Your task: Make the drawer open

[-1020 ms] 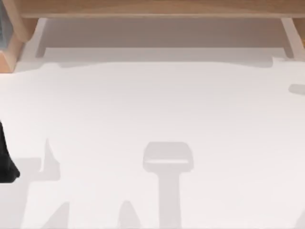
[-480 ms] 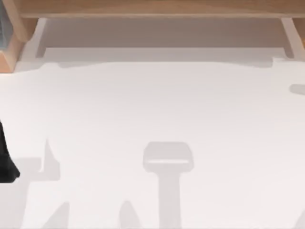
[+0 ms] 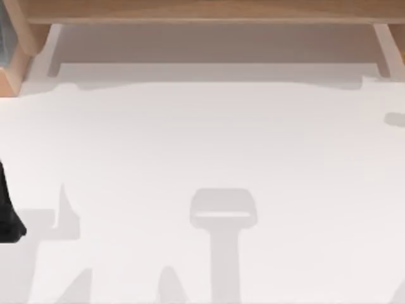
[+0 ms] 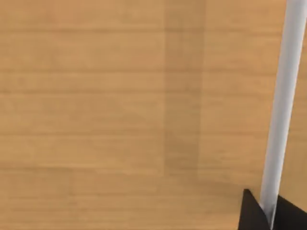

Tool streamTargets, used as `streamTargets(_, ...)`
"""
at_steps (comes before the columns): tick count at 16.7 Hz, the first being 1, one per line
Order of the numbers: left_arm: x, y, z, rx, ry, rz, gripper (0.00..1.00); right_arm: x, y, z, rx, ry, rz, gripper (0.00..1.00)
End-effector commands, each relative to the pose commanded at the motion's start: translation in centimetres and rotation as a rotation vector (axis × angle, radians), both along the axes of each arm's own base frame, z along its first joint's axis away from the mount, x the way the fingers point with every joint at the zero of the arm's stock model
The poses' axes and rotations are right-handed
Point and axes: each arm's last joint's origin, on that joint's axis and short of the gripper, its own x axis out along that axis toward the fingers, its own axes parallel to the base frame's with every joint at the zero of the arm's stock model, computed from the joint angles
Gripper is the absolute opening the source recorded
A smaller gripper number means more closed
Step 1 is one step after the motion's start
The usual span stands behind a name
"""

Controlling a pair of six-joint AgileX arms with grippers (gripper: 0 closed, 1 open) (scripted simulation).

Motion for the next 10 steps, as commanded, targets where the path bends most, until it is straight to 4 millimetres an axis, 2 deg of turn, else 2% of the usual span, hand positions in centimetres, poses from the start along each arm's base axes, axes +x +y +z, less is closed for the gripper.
streamTargets(7, 0.0, 0.0, 0.0, 0.000, 0.000, 0.000, 1.00, -4.6, -0.2, -0.1, 0.001, 0.002, -0.009, 0.00)
streamTargets(10, 0.0, 0.0, 0.0, 0.000, 0.000, 0.000, 1.00, -6.0, 0.0, 0.0, -0.001, 0.000, -0.005, 0.00)
